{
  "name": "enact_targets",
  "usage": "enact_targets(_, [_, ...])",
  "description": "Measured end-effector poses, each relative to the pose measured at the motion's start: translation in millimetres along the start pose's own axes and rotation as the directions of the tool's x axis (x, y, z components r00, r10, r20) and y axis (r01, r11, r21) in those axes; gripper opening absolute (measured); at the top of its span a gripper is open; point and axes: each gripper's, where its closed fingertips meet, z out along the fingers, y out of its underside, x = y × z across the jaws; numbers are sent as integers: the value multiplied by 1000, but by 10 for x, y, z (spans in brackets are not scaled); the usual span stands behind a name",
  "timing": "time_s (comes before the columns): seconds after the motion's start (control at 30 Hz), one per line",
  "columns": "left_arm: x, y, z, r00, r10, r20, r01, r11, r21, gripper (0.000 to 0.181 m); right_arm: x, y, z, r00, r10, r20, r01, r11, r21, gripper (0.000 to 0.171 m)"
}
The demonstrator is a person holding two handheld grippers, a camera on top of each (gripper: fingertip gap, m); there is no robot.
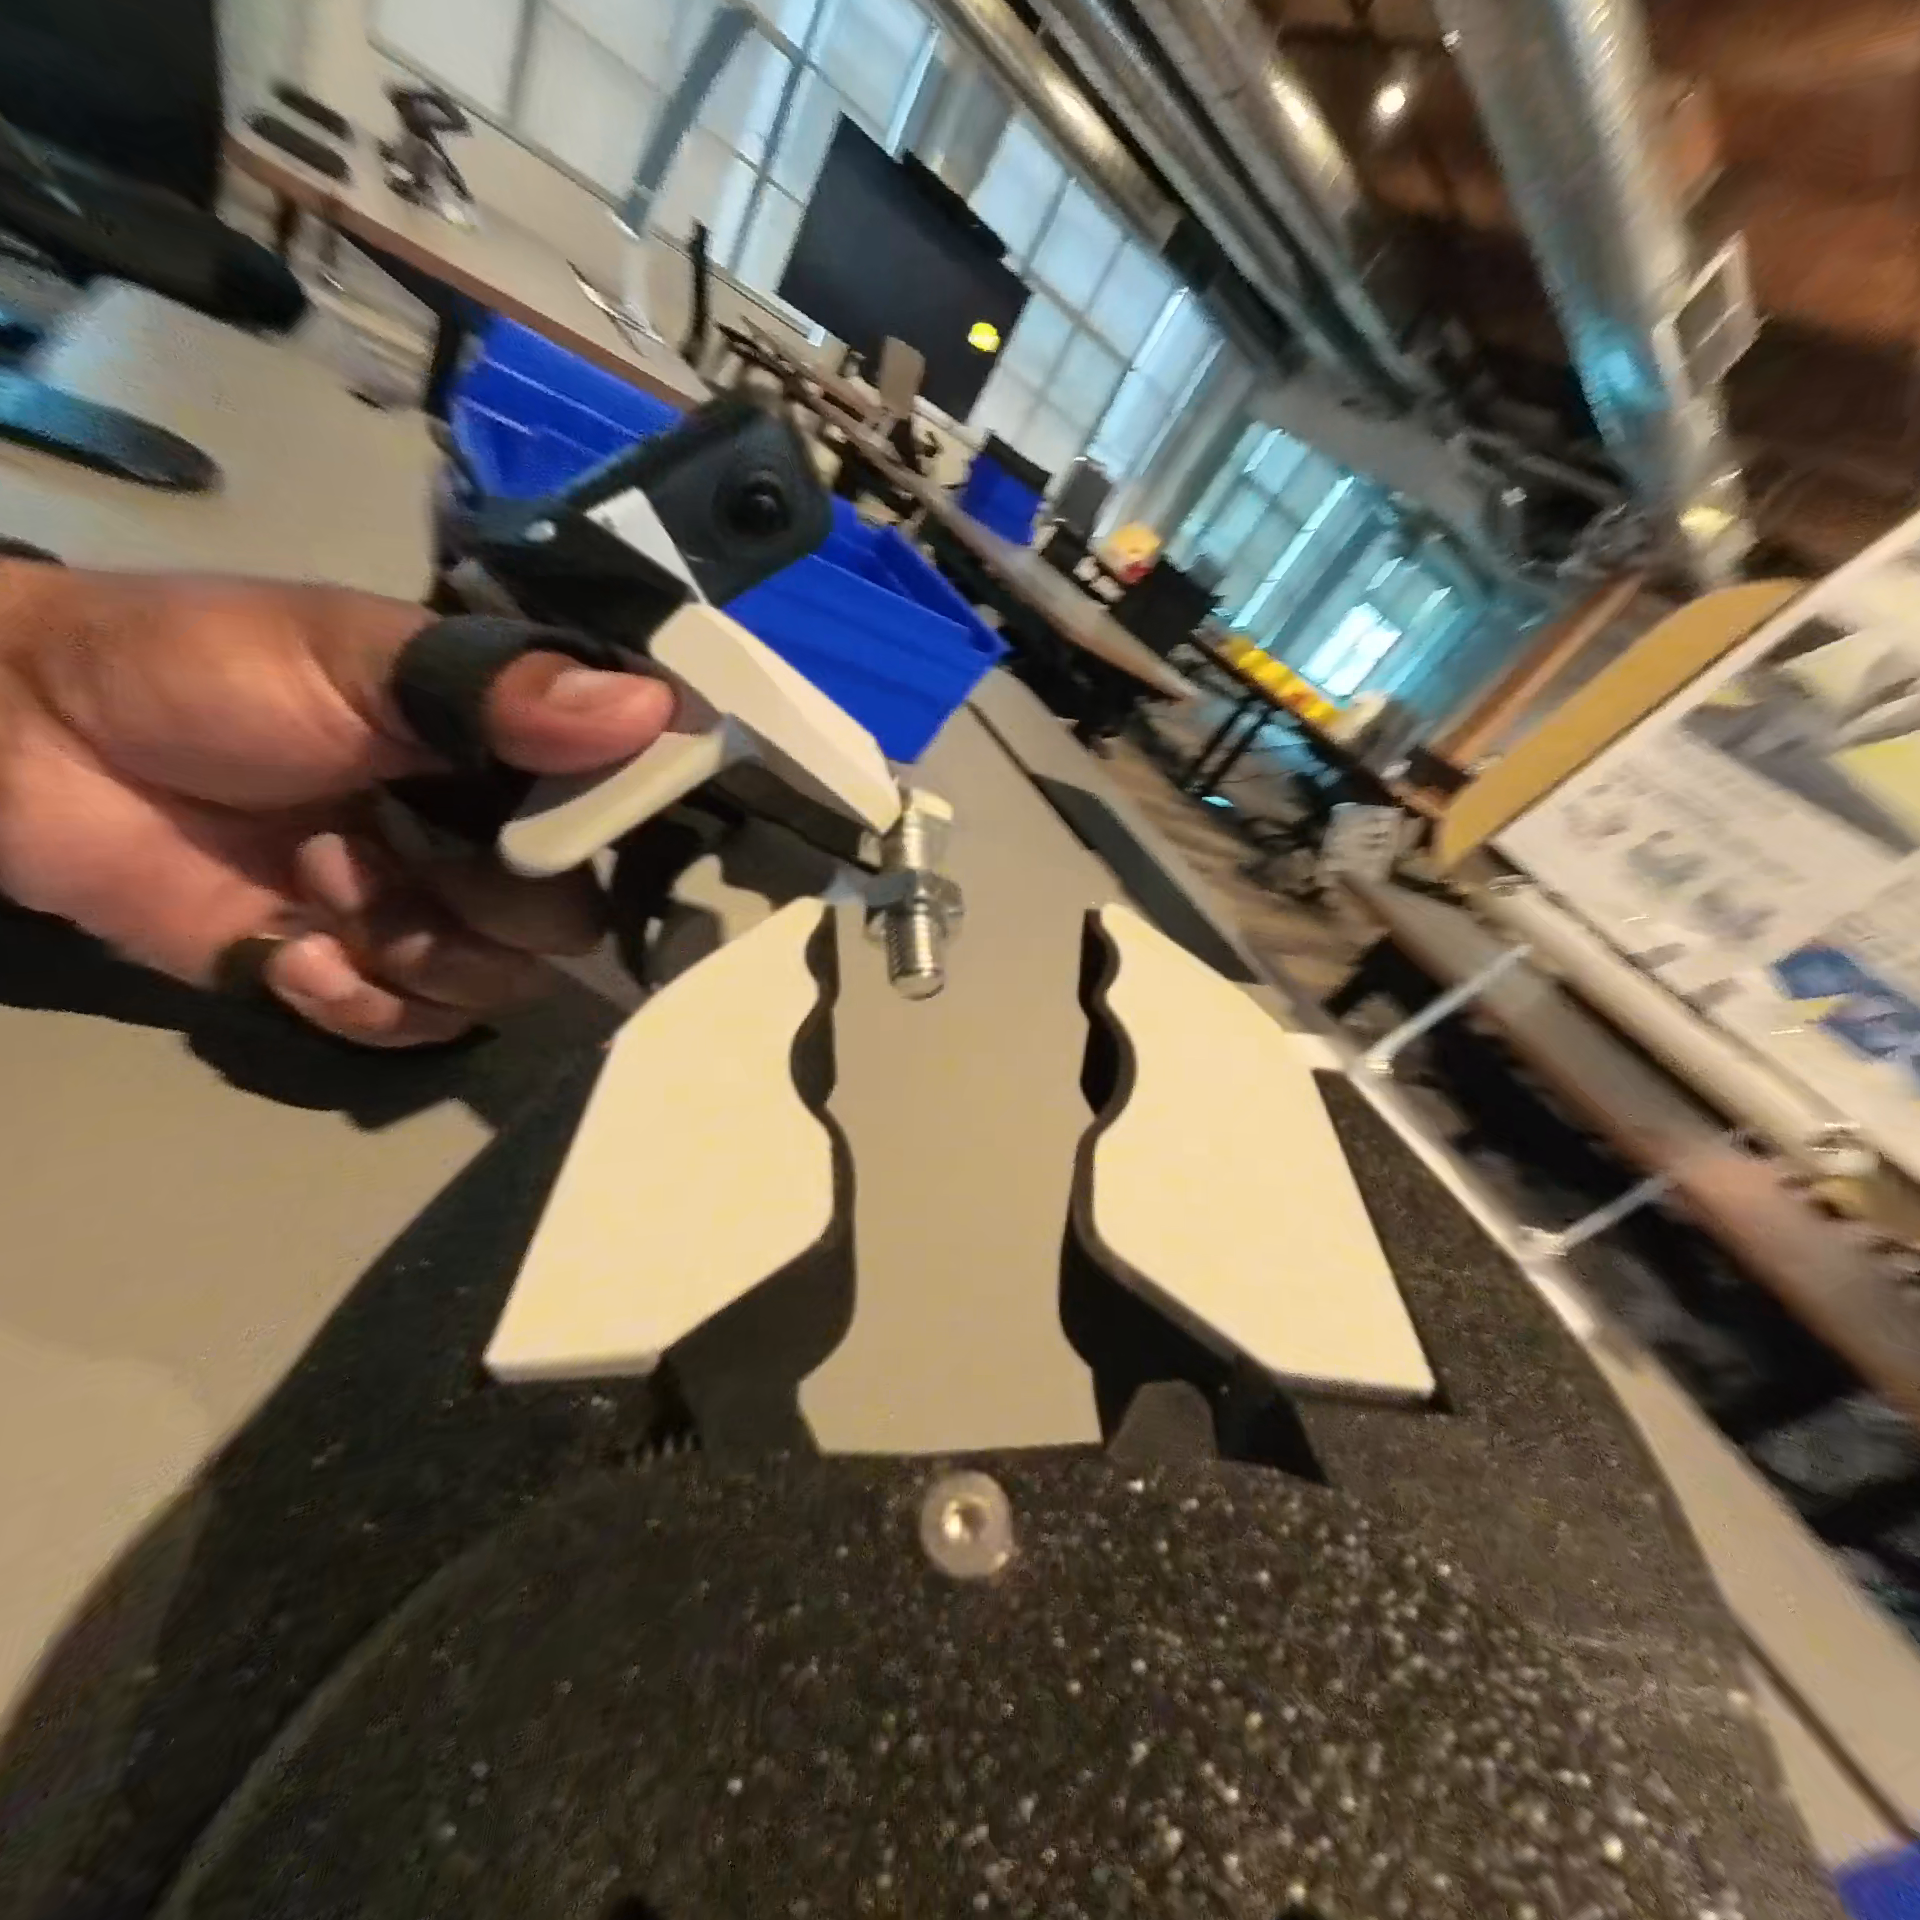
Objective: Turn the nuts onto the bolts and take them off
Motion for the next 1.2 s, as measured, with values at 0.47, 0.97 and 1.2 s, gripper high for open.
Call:
enact_targets(0.47, [36,54,29,999,44,-1,-44,998,-39,17,-148,-58,-57,624,635,455,-684,726,-74,17])
enact_targets(0.97, [27,54,35,1000,5,-15,-5,999,-34,16,-92,-24,-25,998,-61,34,61,998,-9,26])
enact_targets(1.2, [25,70,45,1000,25,-5,-25,998,-51,16,-136,-10,-24,956,228,184,-229,973,-16,18])
